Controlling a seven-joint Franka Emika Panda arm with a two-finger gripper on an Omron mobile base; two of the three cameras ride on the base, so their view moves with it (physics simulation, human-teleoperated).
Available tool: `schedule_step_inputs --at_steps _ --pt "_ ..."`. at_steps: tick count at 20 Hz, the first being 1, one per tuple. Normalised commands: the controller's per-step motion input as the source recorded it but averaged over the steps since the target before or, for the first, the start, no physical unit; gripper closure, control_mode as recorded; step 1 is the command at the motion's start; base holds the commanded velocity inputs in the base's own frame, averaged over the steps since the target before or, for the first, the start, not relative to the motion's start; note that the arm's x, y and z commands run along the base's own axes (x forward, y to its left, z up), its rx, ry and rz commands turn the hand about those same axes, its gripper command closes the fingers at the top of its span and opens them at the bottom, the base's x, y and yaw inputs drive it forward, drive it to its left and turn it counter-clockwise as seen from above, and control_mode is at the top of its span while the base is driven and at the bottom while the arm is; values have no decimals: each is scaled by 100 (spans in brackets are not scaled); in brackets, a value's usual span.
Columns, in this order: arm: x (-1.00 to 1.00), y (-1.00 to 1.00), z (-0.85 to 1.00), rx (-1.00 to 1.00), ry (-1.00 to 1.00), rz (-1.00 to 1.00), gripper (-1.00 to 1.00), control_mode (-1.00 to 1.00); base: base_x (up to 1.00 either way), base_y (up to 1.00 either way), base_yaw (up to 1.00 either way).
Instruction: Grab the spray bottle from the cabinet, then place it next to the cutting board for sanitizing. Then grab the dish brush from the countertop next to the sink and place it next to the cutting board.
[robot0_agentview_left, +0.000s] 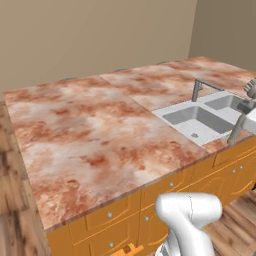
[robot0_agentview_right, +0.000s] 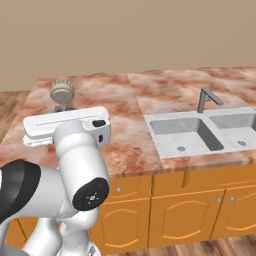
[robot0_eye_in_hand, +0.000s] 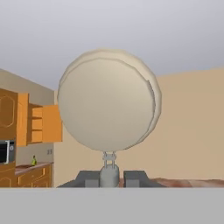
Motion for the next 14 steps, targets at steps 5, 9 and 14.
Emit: schedule_step_inputs --at_steps 5,9,14 --pt "0 0 0 0 0 0 100 100 -100 88 3" --pt "0 0 0 0 0 0 100 100 -76 100 37" --pt "0 0 0 0 0 0 100 100 -19 100 69"
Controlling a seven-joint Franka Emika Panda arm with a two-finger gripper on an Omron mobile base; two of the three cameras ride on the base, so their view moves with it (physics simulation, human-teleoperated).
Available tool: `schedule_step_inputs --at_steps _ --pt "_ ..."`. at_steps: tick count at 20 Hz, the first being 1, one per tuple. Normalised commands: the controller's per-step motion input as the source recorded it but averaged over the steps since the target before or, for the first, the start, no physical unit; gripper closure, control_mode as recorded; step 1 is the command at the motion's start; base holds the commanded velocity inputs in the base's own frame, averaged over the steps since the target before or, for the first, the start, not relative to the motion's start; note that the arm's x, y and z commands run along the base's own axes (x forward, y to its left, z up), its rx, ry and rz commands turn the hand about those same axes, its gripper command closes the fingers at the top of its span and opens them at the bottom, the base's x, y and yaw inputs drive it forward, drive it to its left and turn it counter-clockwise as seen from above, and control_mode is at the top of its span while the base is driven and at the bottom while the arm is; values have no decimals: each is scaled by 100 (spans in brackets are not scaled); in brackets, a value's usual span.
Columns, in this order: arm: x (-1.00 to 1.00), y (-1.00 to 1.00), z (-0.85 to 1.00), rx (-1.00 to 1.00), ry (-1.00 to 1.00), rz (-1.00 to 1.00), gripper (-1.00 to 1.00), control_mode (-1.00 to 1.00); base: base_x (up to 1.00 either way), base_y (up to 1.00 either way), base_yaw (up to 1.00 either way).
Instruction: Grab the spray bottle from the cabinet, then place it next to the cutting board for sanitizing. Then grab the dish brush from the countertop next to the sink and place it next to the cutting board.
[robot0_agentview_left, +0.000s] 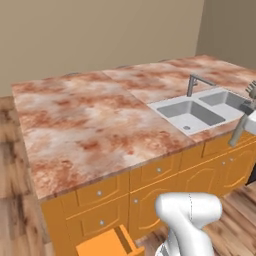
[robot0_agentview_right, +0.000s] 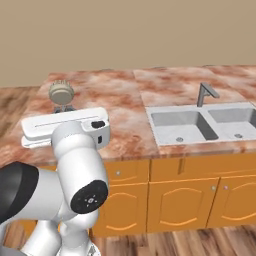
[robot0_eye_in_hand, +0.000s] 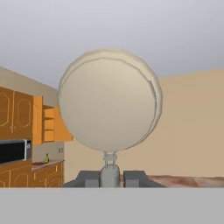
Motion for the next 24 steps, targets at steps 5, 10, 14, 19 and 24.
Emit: schedule_step_inputs --at_steps 5,10,14,19,24 --pt "0 0 0 0 0 0 100 100 -3 48 74" --pt "0 0 0 0 0 0 100 100 100 2 15" --pt "0 0 0 0 0 0 100 100 100 53 -10" --pt "0 0 0 0 0 0 100 100 27 -8 -76" --pt "0 0 0 0 0 0 100 100 0 0 -100"
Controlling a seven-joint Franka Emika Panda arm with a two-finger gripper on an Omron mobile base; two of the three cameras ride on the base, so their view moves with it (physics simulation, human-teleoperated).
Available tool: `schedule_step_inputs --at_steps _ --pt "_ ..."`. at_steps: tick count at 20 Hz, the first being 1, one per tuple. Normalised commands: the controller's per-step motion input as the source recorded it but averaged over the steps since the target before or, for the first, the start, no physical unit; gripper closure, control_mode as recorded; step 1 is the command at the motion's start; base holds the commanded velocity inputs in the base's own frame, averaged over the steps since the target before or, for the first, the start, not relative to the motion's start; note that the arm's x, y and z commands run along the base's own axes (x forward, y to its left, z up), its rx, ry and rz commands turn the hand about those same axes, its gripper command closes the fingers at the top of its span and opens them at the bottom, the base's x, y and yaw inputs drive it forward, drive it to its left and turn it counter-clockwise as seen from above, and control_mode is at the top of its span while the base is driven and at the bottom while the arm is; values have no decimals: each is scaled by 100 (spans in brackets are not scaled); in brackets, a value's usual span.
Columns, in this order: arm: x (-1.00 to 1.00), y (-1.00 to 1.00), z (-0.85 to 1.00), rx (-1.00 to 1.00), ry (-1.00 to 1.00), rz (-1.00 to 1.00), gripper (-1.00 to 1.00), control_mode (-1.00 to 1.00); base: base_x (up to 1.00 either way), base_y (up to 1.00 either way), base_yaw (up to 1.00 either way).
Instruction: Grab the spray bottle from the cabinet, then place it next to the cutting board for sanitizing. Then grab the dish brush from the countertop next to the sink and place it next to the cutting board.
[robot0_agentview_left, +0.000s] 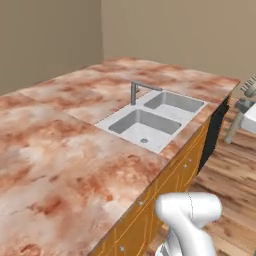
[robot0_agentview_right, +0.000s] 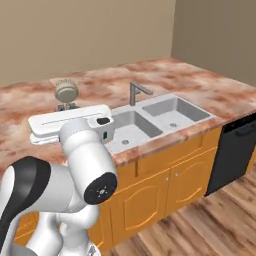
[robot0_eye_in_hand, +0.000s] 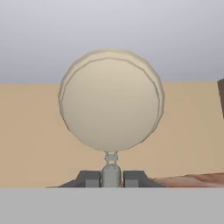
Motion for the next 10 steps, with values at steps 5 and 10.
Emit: schedule_step_inputs --at_steps 5,10 --pt "0 0 0 0 0 0 100 100 0 0 -100" --pt "0 0 0 0 0 0 100 100 -30 -51 -76"
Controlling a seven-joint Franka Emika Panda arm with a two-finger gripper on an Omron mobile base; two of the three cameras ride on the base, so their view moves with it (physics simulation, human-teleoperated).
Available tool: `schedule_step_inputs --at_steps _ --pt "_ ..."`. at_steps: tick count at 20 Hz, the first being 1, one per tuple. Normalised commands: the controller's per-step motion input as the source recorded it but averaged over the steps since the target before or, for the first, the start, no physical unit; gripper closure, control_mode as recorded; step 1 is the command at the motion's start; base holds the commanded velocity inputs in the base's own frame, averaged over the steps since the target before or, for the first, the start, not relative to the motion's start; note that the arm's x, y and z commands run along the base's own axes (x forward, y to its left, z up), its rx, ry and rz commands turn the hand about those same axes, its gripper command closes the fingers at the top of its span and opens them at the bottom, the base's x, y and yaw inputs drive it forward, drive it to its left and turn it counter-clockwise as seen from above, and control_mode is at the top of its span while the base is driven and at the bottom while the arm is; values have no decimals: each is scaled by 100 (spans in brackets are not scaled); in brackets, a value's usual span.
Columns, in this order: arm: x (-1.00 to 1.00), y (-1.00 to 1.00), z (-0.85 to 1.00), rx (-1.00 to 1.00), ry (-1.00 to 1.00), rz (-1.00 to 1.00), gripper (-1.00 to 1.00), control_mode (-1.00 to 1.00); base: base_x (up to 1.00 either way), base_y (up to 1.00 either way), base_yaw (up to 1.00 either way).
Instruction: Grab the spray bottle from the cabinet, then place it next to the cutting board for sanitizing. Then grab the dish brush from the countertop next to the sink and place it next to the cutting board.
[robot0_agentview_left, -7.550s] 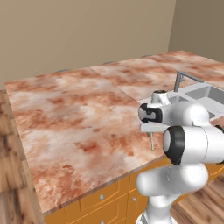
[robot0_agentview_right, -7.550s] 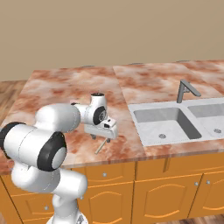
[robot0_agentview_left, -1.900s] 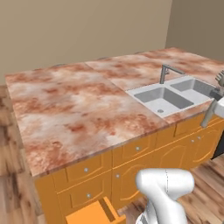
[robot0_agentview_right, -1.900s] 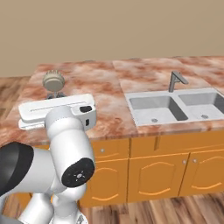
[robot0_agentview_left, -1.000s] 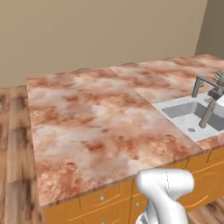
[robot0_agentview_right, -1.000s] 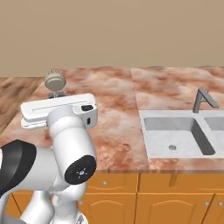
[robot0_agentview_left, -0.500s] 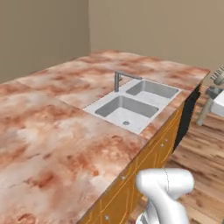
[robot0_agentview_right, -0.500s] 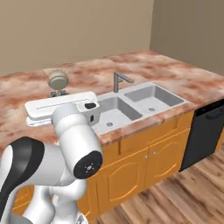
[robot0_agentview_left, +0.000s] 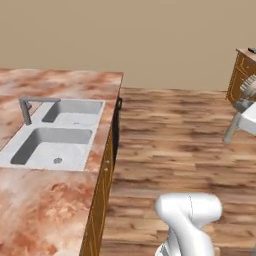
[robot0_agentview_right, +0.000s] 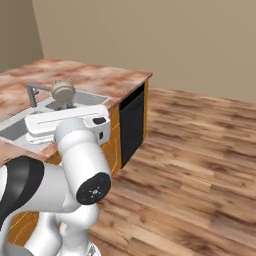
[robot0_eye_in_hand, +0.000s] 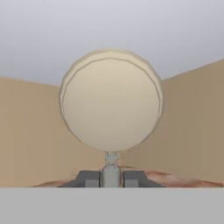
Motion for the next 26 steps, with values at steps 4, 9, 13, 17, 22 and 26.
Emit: schedule_step_inputs --at_steps 4,9,13,17,22,26 --pt "0 0 0 0 0 0 100 100 -70 -100 -50" --pt "0 0 0 0 0 0 100 100 -95 -26 -39" --pt "0 0 0 0 0 0 100 100 -100 29 -11" --pt "0 0 0 0 0 0 100 100 -100 9 0" --pt "0 0 0 0 0 0 100 100 -100 56 0" --pt "0 0 0 0 0 0 100 100 -100 100 1"
